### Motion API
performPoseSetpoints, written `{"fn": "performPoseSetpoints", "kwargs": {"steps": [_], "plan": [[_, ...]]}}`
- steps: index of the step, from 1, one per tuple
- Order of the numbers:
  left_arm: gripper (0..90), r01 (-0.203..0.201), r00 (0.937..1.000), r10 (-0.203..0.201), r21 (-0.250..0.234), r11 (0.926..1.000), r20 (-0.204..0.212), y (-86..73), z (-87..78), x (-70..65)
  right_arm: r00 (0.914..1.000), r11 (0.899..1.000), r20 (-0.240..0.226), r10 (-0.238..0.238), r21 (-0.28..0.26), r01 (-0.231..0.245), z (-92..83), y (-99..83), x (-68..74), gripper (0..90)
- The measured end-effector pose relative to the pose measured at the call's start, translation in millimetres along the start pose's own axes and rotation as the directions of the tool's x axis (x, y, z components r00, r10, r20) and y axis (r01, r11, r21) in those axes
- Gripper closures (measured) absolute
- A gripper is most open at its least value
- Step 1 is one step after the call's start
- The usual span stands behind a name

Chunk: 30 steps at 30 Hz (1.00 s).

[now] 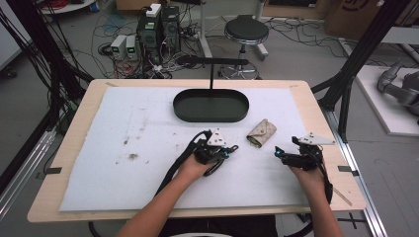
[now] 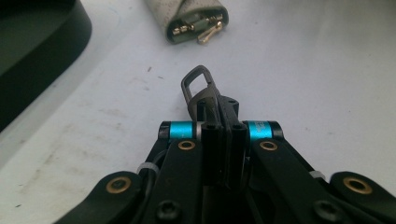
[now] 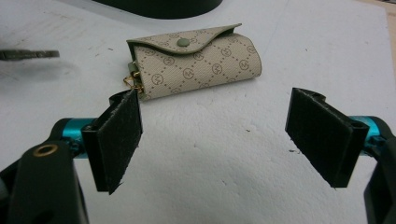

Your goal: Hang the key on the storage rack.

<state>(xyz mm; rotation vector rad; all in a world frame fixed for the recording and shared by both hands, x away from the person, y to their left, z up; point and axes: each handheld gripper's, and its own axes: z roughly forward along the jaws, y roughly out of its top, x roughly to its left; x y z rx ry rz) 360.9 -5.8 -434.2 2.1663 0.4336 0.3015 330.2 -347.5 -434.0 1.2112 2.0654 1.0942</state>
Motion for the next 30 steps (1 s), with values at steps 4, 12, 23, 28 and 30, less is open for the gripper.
{"fn": "performPoseSetpoints", "kwargs": {"steps": [4, 12, 23, 28, 30], "plan": [[88.2, 0.007, 0.9999, -0.007, -0.026, 0.9996, -0.014, 2.9, -8.9, 3.3, 1.0000, 1.000, -0.001, -0.001, -0.001, 0.001, 0.5, 0.2, 0.4, 19.0], [88.2, 0.015, 0.9982, -0.021, -0.092, 0.9957, -0.057, 16.8, -40.6, 19.4, 1.0000, 1.000, -0.004, -0.004, -0.001, 0.004, 0.7, 0.9, 1.7, 19.0], [88.1, 0.057, 0.9923, -0.073, -0.153, 0.9866, -0.100, 26.3, -79.9, 52.1, 1.0000, 1.000, -0.009, -0.003, 0.000, 0.003, 1.6, 0.9, 2.2, 19.0], [88.1, 0.067, 0.9892, -0.087, -0.170, 0.9832, -0.118, 32.6, -95.0, 67.6, 0.9999, 1.000, -0.010, -0.005, 0.004, 0.005, 2.5, 1.2, 2.6, 19.0], [88.1, 0.068, 0.9884, -0.090, -0.176, 0.9821, -0.122, 36.1, -99.7, 73.7, 0.9999, 1.000, -0.010, -0.003, 0.006, 0.003, 3.0, 1.4, 3.2, 19.0]]}}
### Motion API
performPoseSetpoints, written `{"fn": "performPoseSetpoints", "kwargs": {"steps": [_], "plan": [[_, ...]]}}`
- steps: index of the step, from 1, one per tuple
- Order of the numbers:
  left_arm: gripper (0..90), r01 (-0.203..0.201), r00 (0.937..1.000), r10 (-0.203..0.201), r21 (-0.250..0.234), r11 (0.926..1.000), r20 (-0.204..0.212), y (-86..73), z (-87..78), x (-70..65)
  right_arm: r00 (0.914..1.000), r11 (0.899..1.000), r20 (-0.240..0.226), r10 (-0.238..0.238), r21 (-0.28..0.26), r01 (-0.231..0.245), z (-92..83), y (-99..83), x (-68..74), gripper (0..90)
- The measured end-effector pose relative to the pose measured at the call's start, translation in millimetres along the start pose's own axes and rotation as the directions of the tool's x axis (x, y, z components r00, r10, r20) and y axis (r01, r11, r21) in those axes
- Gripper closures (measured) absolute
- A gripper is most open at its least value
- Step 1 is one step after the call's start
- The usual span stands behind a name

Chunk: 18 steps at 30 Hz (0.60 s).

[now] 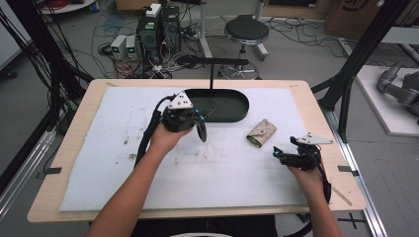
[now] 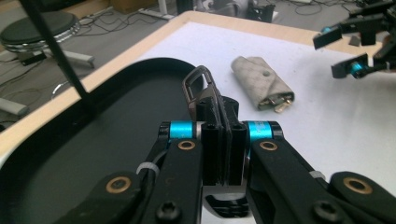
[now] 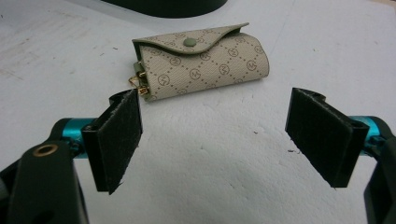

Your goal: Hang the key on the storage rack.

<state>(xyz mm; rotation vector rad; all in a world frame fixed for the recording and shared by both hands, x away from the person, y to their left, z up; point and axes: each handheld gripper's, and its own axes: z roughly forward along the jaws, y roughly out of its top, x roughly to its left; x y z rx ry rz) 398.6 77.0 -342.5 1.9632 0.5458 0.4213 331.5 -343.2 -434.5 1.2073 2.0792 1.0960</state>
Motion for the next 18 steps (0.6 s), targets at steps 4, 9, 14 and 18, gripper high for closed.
{"fn": "performPoseSetpoints", "kwargs": {"steps": [4, 9, 14, 18], "plan": [[88.0, 0.007, 0.9998, -0.008, -0.007, 0.9999, -0.016, 8.3, -5.7, 11.8, 1.0000, 1.000, -0.001, -0.003, -0.001, 0.003, 0.3, 0.0, -0.1, 19.0], [88.0, 0.017, 0.9992, -0.017, -0.008, 0.9998, -0.036, 17.8, -12.7, 30.4, 1.0000, 1.000, -0.002, 0.004, 0.001, -0.004, 0.0, -0.6, -0.8, 19.0], [88.0, 0.019, 0.9969, -0.020, -0.019, 0.9996, -0.076, 29.8, -18.8, 46.2, 1.0000, 1.000, -0.003, 0.006, 0.003, -0.006, 0.2, -1.3, -1.4, 19.0], [88.0, 0.023, 0.9940, -0.025, -0.026, 0.9994, -0.107, 38.9, -21.9, 60.1, 1.0000, 1.000, -0.001, 0.005, 0.000, -0.005, -0.4, -1.4, -1.7, 19.0]]}}
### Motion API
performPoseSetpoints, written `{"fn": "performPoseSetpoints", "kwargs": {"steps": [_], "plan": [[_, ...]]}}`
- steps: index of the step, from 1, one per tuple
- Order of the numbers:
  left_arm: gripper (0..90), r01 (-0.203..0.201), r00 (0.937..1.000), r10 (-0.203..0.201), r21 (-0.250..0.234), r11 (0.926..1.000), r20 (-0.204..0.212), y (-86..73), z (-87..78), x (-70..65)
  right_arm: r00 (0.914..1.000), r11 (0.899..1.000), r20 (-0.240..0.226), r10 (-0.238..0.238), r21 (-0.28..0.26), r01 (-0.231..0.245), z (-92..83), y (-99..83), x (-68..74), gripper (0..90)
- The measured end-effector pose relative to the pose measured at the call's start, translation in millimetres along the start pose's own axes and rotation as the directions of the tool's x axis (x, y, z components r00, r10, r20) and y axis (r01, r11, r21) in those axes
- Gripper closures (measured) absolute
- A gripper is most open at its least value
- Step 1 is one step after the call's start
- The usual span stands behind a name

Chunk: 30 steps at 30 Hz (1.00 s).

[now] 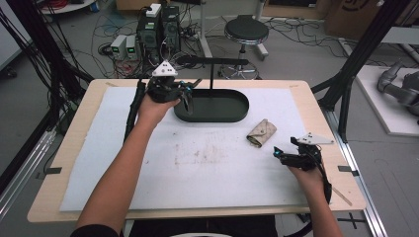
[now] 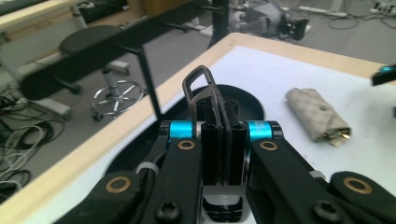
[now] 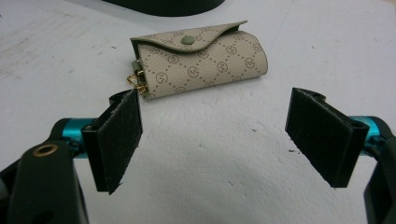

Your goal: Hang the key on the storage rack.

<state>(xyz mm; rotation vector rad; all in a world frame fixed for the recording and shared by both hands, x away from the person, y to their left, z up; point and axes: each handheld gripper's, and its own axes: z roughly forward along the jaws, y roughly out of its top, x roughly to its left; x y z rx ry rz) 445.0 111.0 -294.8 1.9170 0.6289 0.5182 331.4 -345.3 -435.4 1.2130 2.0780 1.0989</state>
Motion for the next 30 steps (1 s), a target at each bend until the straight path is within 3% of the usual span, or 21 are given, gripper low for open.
{"fn": "performPoseSetpoints", "kwargs": {"steps": [9, 17, 23, 30], "plan": [[88.0, 0.017, 0.9976, -0.017, 0.001, 0.9999, -0.067, 13.3, 2.4, 29.8, 1.0000, 1.000, 0.003, 0.004, 0.001, -0.004, 0.0, -0.1, -0.6, 19.0], [88.0, 0.050, 0.9900, -0.049, 0.009, 0.9987, -0.133, 15.0, 1.0, 53.3, 1.0000, 1.000, 0.005, 0.005, 0.004, -0.005, 0.3, -1.1, -2.2, 19.0], [87.9, 0.058, 0.9856, -0.052, 0.037, 0.9976, -0.161, 15.2, 7.8, 63.8, 1.0000, 1.000, 0.004, 0.008, 0.004, -0.008, 0.7, -1.5, -2.9, 19.0], [87.9, 0.053, 0.9823, -0.037, 0.084, 0.9950, -0.184, 10.1, 20.2, 64.6, 0.9999, 1.000, 0.006, 0.014, 0.007, -0.014, -0.1, -2.7, -4.3, 19.0]]}}
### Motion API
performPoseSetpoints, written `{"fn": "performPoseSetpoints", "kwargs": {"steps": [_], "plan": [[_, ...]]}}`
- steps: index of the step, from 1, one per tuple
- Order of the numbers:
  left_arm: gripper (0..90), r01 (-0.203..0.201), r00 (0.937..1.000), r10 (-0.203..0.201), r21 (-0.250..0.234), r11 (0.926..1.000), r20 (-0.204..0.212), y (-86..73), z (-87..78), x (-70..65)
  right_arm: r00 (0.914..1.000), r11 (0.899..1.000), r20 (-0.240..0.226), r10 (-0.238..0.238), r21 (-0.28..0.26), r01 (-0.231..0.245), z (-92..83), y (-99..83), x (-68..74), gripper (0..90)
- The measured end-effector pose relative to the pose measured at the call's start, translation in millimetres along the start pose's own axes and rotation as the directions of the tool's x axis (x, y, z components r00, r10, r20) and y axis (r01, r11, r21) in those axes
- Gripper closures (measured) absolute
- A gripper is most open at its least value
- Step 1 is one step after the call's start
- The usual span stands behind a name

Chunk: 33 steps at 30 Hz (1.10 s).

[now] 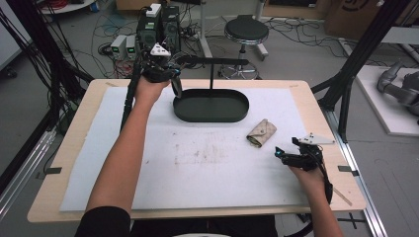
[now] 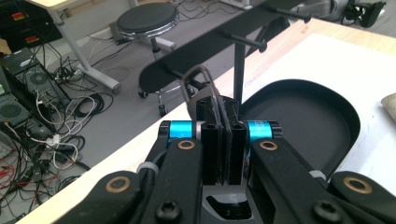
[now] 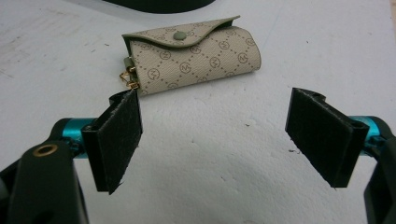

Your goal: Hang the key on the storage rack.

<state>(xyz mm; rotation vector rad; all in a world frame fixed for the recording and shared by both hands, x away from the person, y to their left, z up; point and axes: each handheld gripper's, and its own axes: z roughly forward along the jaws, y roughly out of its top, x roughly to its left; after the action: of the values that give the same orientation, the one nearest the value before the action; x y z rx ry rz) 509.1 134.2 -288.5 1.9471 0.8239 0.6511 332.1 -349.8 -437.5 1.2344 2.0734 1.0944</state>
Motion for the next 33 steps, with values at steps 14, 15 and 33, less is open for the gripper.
{"fn": "performPoseSetpoints", "kwargs": {"steps": [14, 15, 33], "plan": [[87.9, -0.015, 0.9998, 0.014, 0.008, 0.9999, 0.017, -4.3, 14.6, -10.4, 1.0000, 1.000, 0.001, 0.002, 0.000, -0.002, -0.5, -0.8, -0.9, 19.0], [87.9, -0.014, 0.9998, 0.014, 0.009, 0.9999, 0.017, -4.5, 15.8, -11.2, 1.0000, 1.000, 0.000, 0.004, 0.000, -0.004, -0.5, -0.7, -0.8, 19.0], [87.9, 0.019, 0.9995, -0.019, 0.023, 0.9996, 0.023, -6.6, 35.4, -5.9, 0.9999, 1.000, 0.002, 0.011, 0.000, -0.011, -1.3, -1.7, -2.5, 19.0]]}}
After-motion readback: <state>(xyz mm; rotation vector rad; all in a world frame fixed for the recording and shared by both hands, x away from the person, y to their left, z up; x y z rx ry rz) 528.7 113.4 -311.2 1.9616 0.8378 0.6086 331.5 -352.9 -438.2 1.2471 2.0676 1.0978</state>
